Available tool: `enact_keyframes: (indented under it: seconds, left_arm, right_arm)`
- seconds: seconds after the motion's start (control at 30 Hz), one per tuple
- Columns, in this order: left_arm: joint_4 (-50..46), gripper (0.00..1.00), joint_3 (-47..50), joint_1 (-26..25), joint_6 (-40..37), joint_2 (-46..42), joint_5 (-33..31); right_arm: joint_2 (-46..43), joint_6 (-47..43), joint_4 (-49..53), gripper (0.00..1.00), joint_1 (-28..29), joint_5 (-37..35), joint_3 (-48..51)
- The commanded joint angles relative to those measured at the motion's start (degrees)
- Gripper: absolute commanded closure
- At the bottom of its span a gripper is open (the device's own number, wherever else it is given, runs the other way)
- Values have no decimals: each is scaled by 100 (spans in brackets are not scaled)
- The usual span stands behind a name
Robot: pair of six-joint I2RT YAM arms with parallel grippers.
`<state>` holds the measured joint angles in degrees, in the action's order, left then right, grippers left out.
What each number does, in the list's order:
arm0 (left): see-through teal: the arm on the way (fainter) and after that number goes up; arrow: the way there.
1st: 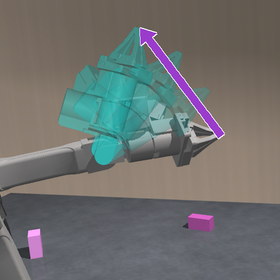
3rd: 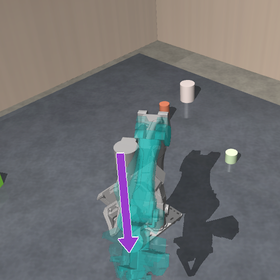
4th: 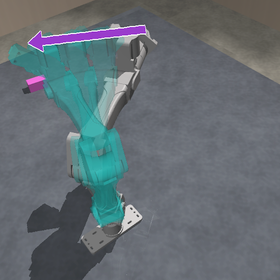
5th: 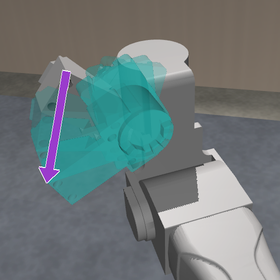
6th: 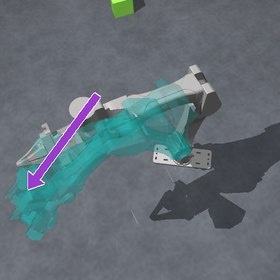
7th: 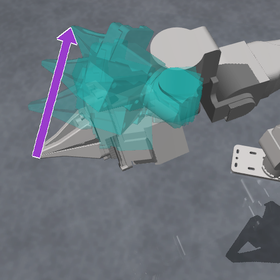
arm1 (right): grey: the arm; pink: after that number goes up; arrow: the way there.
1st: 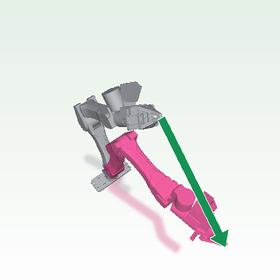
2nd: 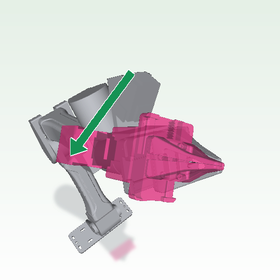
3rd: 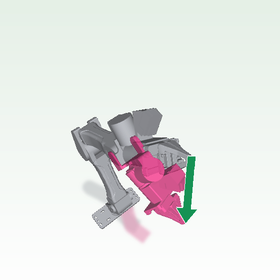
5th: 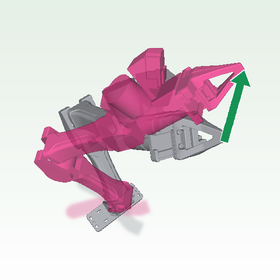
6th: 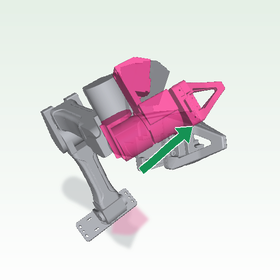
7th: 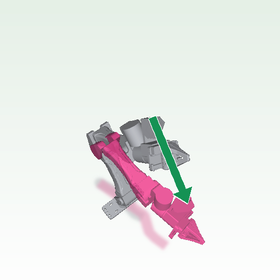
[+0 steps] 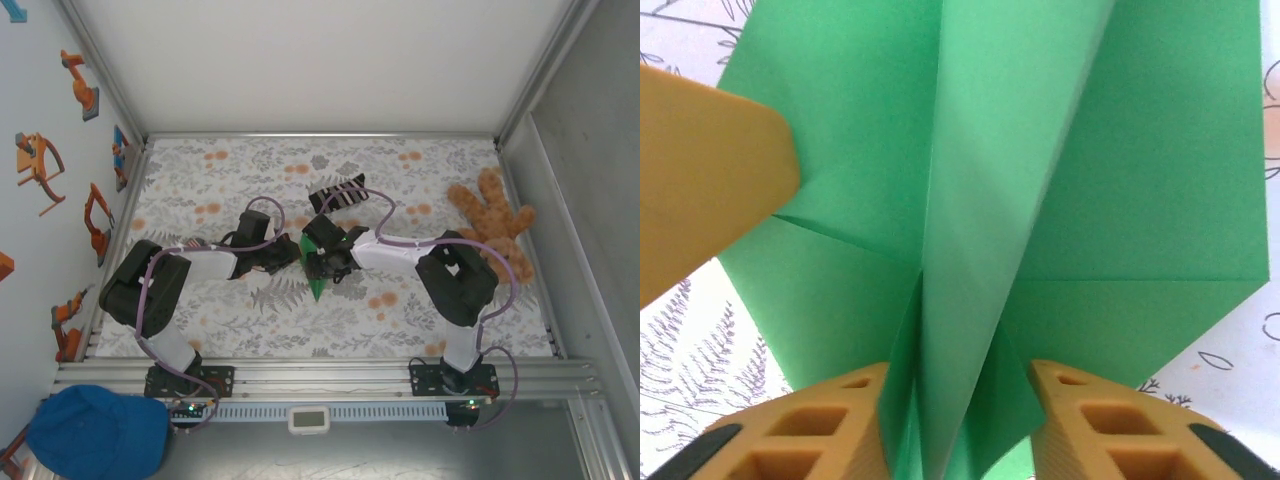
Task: Fold a paper plane with a square sheet of paper (pick it up from the middle)
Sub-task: Move the paper plane to the center of the table.
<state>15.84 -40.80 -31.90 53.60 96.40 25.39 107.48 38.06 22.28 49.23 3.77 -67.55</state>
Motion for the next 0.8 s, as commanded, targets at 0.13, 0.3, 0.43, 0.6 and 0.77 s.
enact_keyframes:
  seconds: [0.13,0.3,0.43,0.6,0.77]
  left_arm:
    - [42,100,78,-23,32,-40,72]
    - [35,98,88,-19,33,-55,63]
    - [20,97,90,-20,28,-63,54]
    - [20,93,95,-18,32,-68,48]
    - [-97,82,110,21,-15,-187,-21]
  right_arm:
    - [167,130,285,78,16,-208,-280]
    - [220,149,319,81,16,-195,-337]
    - [255,144,321,79,16,-158,-372]
    - [297,138,329,76,16,-104,-407]
    - [283,142,372,84,15,-192,-436]
